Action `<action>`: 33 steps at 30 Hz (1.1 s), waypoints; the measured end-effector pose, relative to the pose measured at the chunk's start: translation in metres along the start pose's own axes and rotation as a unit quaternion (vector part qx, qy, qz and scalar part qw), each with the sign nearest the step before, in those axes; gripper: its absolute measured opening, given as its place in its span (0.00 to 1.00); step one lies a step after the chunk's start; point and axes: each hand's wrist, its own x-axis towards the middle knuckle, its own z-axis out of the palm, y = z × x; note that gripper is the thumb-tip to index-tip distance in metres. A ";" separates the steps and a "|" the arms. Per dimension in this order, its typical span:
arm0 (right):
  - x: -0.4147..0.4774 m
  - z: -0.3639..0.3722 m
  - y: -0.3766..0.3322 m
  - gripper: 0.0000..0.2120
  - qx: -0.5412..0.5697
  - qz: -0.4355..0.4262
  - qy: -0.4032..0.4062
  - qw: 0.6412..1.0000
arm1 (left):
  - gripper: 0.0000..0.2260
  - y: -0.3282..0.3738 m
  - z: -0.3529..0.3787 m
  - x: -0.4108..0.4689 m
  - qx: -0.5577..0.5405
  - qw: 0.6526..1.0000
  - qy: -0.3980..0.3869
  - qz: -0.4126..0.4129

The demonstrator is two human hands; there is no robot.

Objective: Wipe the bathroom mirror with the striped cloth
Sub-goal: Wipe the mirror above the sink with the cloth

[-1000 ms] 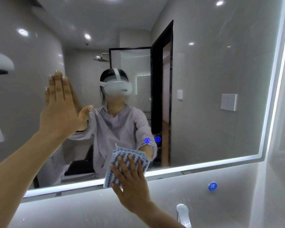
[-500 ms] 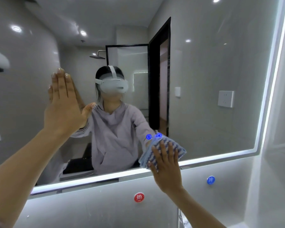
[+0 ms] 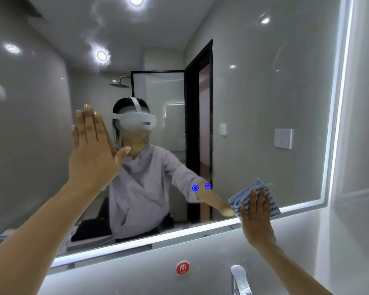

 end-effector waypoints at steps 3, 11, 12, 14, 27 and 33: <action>-0.003 -0.012 -0.008 0.31 0.059 0.010 -0.012 0.998 | 0.44 0.001 -0.005 0.000 -0.005 1.000 -0.004 0.001; -0.005 -0.014 -0.002 0.39 0.042 0.030 -0.058 0.997 | 0.39 0.037 -0.002 -0.039 0.000 0.998 -0.058 -0.001; -0.005 -0.010 0.001 0.36 0.017 0.023 -0.060 0.998 | 0.39 0.044 0.000 -0.049 -0.006 0.998 -0.058 0.000; -0.005 -0.006 0.007 0.31 0.002 0.005 -0.049 0.999 | 0.39 0.059 0.004 -0.068 -0.014 0.998 -0.059 0.006; 0.000 -0.022 0.045 0.29 0.065 -0.111 -0.041 0.991 | 0.42 0.184 0.030 -0.131 0.008 0.994 -0.098 -0.048; 0.013 -0.024 0.062 0.27 0.028 -0.206 -0.007 0.978 | 0.44 0.211 0.035 -0.125 0.022 0.992 -0.123 -0.029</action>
